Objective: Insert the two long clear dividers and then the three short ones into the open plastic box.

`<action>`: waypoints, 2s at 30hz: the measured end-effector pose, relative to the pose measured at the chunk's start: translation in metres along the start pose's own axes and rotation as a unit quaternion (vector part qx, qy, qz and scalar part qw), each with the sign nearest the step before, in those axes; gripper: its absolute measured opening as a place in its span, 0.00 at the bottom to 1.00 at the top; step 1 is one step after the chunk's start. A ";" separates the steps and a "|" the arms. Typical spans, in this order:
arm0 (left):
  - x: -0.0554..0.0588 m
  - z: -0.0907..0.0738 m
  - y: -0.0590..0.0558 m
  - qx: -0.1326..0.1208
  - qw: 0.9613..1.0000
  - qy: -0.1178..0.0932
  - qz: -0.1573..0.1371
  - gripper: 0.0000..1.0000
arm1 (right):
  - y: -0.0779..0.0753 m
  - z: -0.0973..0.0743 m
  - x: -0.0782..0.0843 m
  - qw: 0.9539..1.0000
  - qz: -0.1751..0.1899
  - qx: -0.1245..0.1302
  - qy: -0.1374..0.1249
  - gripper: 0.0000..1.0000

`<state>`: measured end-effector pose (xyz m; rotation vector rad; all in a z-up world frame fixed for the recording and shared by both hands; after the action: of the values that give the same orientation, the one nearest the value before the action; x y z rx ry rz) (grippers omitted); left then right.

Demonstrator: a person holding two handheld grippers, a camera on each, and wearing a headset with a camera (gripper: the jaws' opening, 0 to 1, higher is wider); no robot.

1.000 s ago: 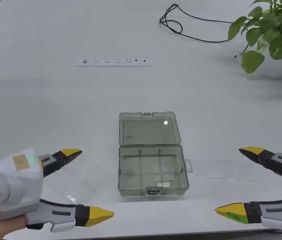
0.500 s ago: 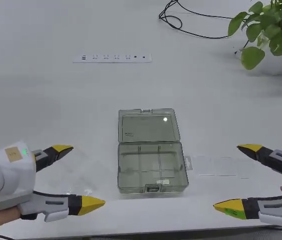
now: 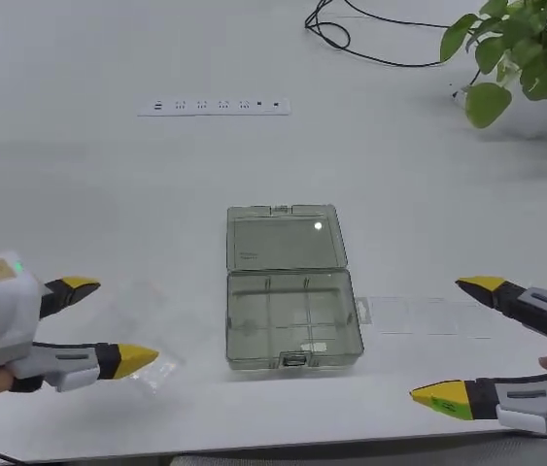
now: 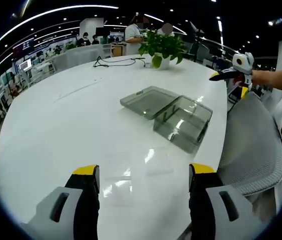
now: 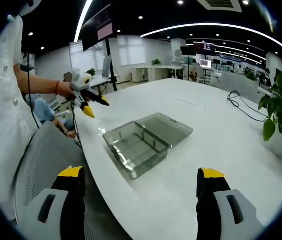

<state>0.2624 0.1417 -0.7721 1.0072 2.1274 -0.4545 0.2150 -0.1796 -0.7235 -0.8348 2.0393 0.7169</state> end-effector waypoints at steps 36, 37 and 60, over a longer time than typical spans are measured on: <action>0.060 0.029 0.028 -0.046 0.983 0.178 -0.027 0.40 | 0.002 0.004 0.002 1.000 0.010 -0.004 -0.006 0.91; 0.060 0.029 0.029 -0.050 0.982 0.179 -0.028 0.38 | 0.002 0.004 0.002 1.000 0.011 -0.005 -0.007 0.91; 0.058 0.030 0.028 -0.053 0.977 0.205 -0.032 0.32 | 0.007 0.008 0.001 1.000 0.009 -0.008 -0.007 0.90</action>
<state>0.2734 0.1725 -0.8355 1.0412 2.5259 -0.1683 0.2128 -0.1697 -0.7268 -0.8203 2.0324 0.7484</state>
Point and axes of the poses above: the centre of the closed fingertips' face, and the gripper's own axes: z roughly forward along the fingers, y roughly to its left, x roughly out of its underside, the point moved 1 cm from there along -z, roughly backward along the fingers, and after that the axes turned 7 degrees about z, right-handed, at the moved point
